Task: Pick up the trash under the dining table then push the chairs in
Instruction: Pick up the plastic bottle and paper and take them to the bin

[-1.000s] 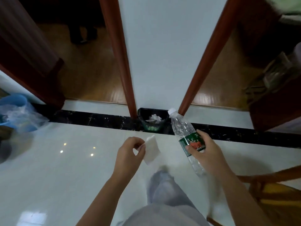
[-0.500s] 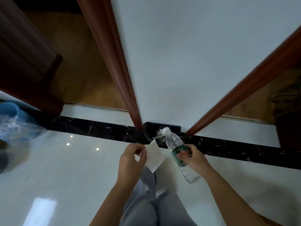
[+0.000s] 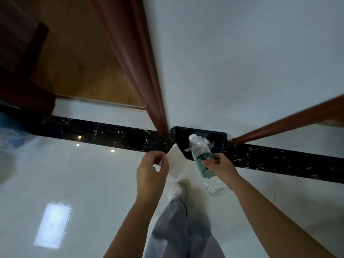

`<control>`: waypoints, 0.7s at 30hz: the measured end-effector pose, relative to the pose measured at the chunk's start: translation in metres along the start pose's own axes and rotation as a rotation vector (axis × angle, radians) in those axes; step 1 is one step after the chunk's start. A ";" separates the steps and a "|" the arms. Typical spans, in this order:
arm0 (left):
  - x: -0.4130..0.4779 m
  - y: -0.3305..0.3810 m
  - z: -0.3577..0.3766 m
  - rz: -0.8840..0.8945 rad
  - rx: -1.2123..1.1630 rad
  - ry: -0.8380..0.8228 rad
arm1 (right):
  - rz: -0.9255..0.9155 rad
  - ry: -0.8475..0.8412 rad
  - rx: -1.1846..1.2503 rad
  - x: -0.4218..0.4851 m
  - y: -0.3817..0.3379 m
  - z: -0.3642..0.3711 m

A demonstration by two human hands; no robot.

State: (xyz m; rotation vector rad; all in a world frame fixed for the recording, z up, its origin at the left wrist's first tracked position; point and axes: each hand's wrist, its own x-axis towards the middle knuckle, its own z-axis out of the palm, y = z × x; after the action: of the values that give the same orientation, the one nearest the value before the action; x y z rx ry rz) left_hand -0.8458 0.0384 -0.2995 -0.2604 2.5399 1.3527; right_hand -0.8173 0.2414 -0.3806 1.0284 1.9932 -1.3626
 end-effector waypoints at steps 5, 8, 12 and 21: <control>0.013 -0.035 0.014 -0.050 0.025 0.005 | 0.098 0.004 0.175 0.042 0.018 0.015; 0.019 -0.047 0.019 -0.051 0.039 -0.008 | 0.158 0.033 0.241 0.063 0.026 0.018; 0.029 -0.055 0.029 -0.037 0.061 -0.005 | 0.226 0.115 0.349 0.088 0.033 0.020; 0.040 -0.061 0.060 0.018 0.046 0.017 | -0.008 0.097 0.309 0.089 0.030 0.027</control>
State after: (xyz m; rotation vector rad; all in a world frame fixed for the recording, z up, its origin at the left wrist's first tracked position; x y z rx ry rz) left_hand -0.8595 0.0526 -0.3923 -0.2421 2.5892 1.3022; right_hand -0.8447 0.2490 -0.4739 1.2436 1.8938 -1.6914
